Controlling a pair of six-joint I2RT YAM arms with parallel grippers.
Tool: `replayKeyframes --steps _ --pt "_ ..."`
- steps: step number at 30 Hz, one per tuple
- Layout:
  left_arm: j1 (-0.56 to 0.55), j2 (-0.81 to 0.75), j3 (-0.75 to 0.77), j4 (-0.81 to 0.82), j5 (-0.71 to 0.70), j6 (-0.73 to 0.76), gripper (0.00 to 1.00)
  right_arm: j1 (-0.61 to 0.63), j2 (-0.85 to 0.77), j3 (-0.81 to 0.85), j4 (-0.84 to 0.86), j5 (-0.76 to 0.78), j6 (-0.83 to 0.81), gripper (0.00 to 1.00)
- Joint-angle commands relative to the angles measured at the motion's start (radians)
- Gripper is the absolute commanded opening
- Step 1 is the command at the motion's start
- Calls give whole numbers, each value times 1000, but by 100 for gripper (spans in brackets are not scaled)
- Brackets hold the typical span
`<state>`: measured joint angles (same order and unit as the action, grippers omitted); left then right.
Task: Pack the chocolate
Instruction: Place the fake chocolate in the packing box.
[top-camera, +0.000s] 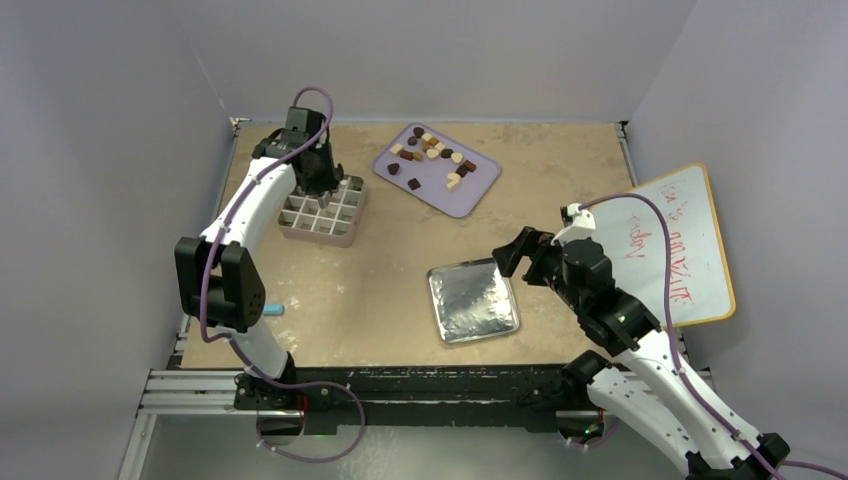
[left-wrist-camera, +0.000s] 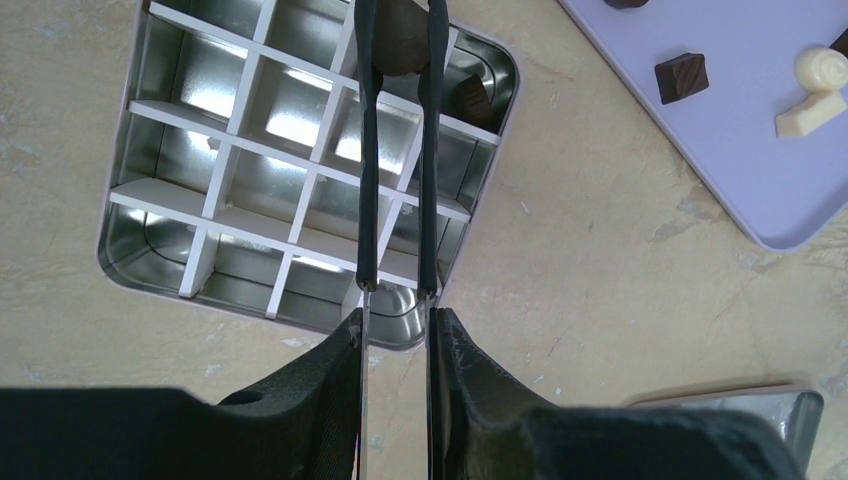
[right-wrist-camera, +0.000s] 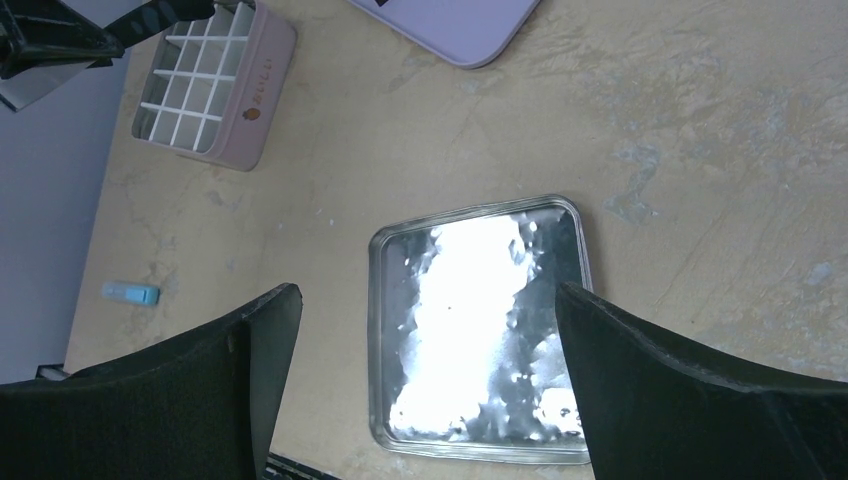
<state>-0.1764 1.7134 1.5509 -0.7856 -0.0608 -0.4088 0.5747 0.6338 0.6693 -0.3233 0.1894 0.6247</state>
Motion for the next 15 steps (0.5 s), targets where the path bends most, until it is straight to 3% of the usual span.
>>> replayKeyframes --steps 1,6,15 --pt "0 5 15 32 8 7 24 -3 -14 35 36 -8 -22 99" --pt "0 20 27 27 4 8 31 -2 -32 29 34 -5 -24 99" --pt "0 30 51 15 -4 11 33 -2 -50 35 30 -6 -52 99"
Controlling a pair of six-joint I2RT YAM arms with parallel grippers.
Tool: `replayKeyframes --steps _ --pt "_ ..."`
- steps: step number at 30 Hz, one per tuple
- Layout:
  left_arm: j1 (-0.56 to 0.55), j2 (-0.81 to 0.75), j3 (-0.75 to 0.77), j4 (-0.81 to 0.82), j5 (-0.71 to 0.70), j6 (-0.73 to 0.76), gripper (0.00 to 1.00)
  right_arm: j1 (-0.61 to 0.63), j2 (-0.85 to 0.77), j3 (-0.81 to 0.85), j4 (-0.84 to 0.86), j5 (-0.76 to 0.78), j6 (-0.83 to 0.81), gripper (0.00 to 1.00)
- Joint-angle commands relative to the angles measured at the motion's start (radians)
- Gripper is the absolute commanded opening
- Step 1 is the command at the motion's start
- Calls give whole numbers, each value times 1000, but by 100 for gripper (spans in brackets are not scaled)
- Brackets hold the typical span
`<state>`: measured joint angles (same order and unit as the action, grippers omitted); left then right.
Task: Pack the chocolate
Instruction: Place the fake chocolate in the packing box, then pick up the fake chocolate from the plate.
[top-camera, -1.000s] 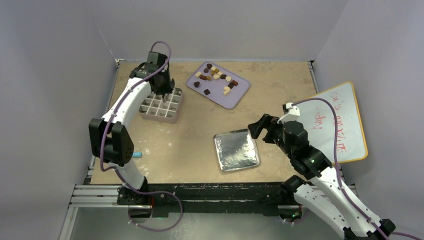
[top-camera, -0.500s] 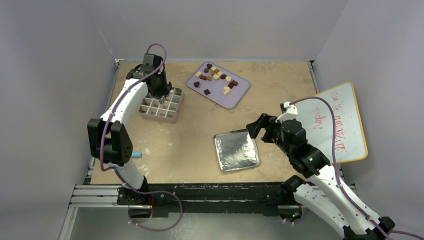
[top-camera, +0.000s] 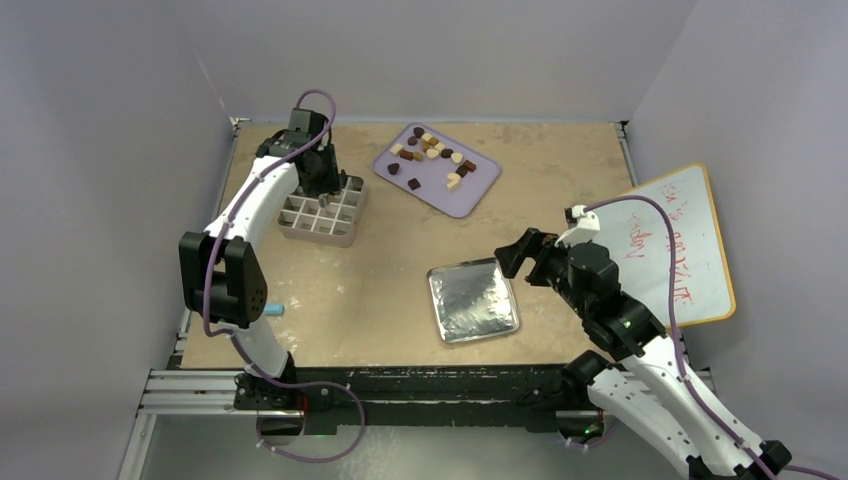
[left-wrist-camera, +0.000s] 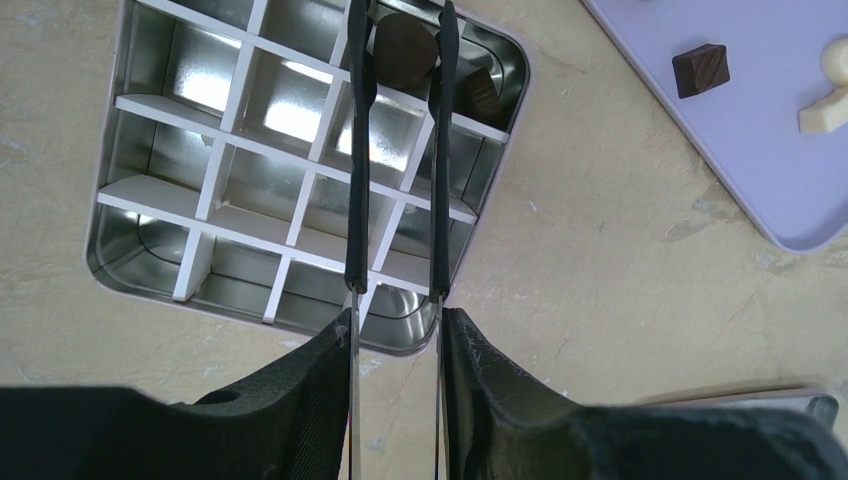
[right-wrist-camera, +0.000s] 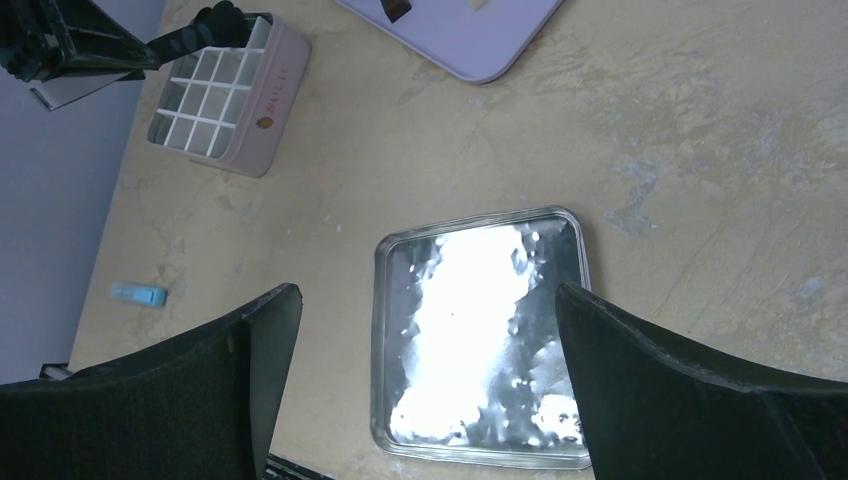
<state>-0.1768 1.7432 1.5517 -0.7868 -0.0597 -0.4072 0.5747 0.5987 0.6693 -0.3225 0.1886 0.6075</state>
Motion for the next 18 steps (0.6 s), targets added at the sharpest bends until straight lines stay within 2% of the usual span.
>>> replayKeyframes --steps 1,10,18 --pt "0 -2 57 14 -7 12 32 -3 -18 34 30 -8 -37 99" --pt "-2 -33 109 4 6 18 32 -3 -22 44 7 -16 -50 99" --pt "-3 -59 89 -7 -32 5 32 -3 -24 37 -2 -16 -44 99"
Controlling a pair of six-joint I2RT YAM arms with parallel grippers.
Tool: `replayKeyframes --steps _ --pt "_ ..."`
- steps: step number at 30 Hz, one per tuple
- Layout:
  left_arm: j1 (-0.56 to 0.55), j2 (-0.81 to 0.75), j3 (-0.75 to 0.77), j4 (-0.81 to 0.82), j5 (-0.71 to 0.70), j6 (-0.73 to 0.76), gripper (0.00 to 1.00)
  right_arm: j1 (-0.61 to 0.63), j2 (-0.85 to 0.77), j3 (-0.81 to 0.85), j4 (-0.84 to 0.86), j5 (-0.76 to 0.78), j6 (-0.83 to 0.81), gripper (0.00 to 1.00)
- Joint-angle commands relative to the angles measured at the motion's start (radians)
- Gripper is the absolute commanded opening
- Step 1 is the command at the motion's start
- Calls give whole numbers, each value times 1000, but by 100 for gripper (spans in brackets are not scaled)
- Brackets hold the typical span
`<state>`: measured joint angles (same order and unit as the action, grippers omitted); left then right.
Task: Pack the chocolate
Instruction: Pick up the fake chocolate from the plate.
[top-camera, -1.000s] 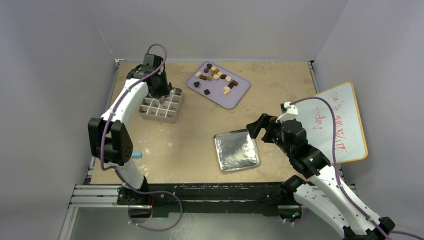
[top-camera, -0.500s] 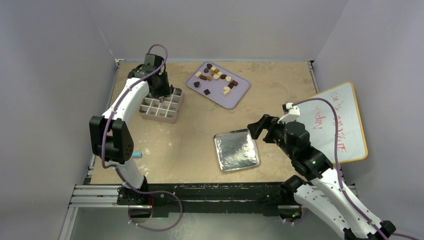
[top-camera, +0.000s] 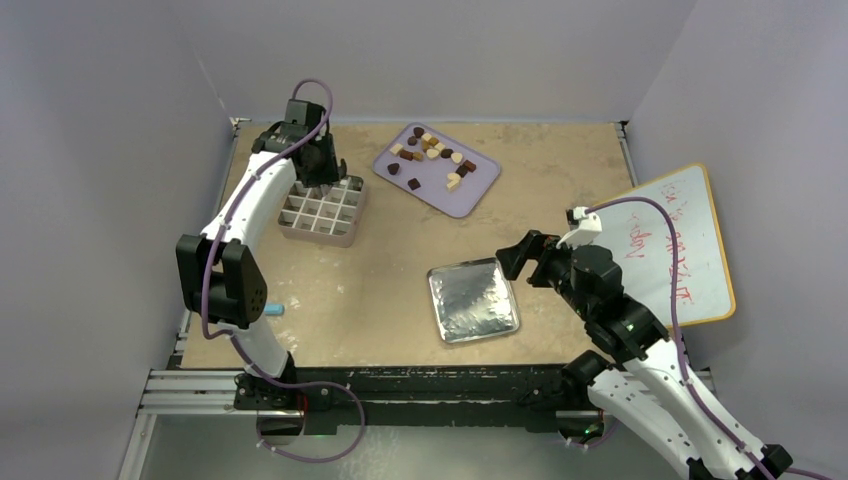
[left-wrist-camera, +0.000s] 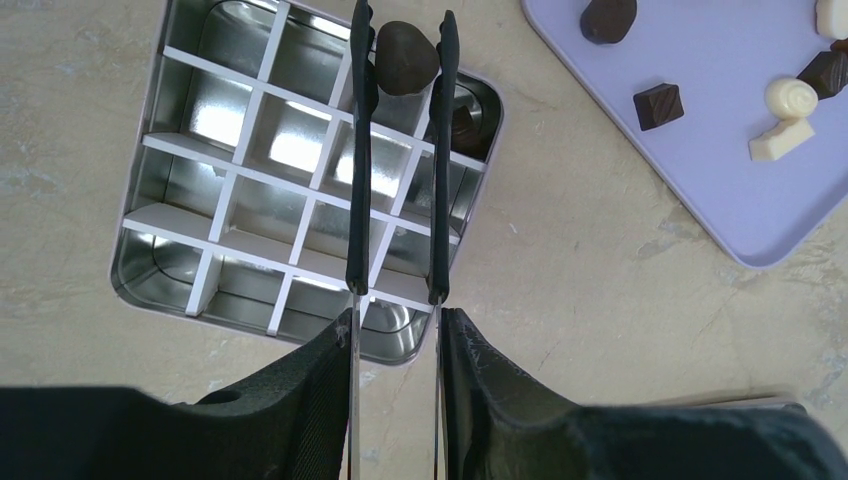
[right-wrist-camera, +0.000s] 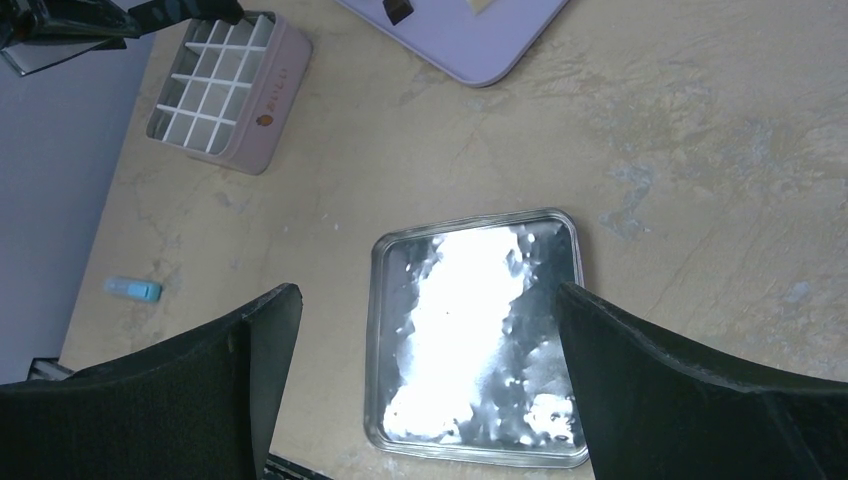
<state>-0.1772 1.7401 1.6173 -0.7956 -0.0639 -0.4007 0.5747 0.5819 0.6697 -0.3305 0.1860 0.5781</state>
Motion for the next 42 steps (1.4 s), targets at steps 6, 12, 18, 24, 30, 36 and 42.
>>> replayKeyframes --steps 6,12,18,24,30,36,42 --pt "-1 -36 -4 14 -20 7 32 -3 -23 52 -9 -7 -13 99" --pt "-2 -20 -2 10 -1 8 38 -2 -43 53 -14 -2 -11 99" --pt "-2 -35 5 3 -7 10 38 -2 -37 48 -6 -9 -5 99" --pt "-16 -55 50 -8 59 26 36 -3 -9 43 2 -31 -5 99" --pt "-120 -33 103 -19 44 31 36 -3 -4 13 -24 -23 -4 99" --pt "-253 50 176 0 28 8 36 -2 -17 22 -61 -8 -21 99" --pt "-340 118 198 83 70 53 36 -2 -16 60 -98 3 -31 99"
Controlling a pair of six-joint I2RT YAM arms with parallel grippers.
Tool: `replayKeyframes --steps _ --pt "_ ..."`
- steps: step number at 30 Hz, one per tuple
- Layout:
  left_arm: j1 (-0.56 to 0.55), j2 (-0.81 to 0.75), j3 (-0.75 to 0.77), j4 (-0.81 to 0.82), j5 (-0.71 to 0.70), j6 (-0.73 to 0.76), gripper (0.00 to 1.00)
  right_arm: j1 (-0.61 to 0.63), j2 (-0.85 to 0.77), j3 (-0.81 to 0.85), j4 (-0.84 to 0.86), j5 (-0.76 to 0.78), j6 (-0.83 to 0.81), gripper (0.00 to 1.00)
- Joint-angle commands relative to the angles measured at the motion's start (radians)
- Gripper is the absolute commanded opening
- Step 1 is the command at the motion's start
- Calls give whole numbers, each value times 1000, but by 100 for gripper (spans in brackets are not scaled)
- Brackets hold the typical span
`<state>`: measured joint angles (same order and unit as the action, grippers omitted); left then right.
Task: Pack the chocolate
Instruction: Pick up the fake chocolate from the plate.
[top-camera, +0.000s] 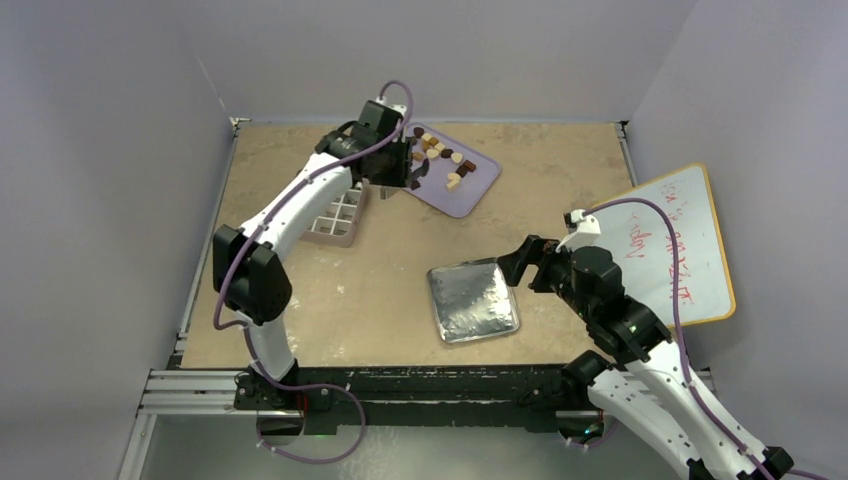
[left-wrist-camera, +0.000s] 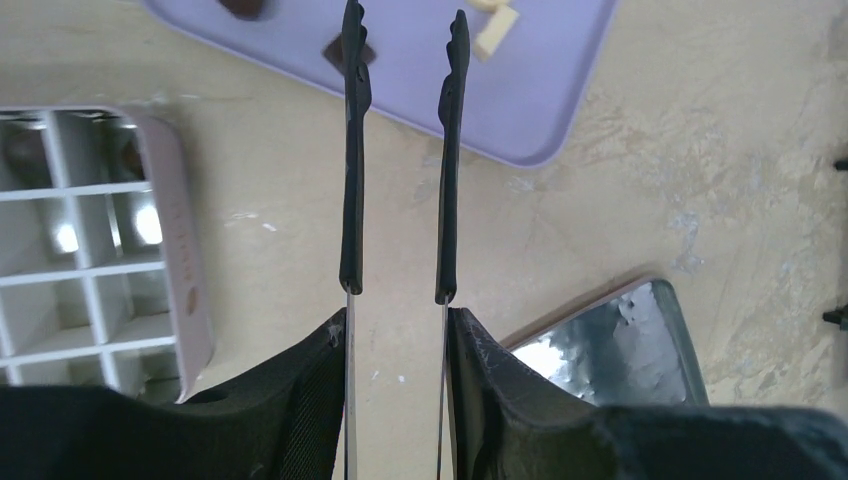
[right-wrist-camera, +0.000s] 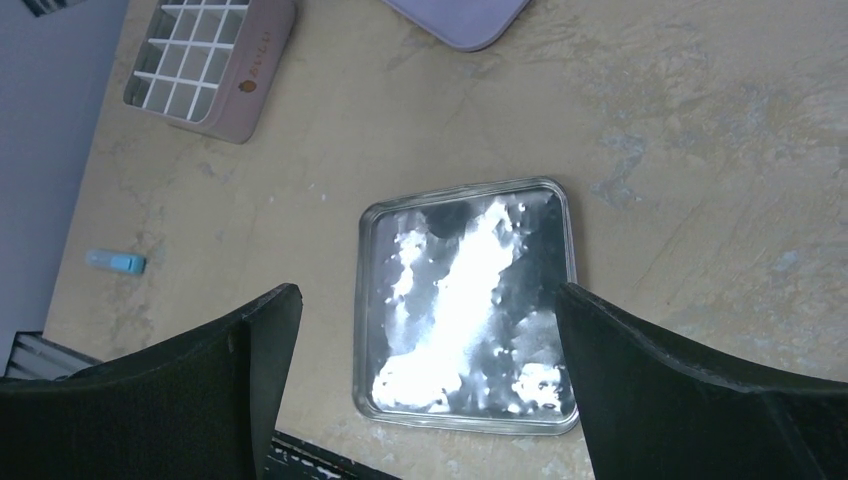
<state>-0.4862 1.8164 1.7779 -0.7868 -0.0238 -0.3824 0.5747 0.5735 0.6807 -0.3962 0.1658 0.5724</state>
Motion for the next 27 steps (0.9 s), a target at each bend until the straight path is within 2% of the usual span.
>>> replayKeyframes --steps 1,11,27 --pt "-34 53 38 91 51 43 36 -3 -8 55 -40 25 -26 99" --pt "-40 203 95 143 155 136 37 -3 6 67 -40 52 -41 99" --pt "-41 288 80 255 155 171 40 -3 76 27 51 8 -67 99"
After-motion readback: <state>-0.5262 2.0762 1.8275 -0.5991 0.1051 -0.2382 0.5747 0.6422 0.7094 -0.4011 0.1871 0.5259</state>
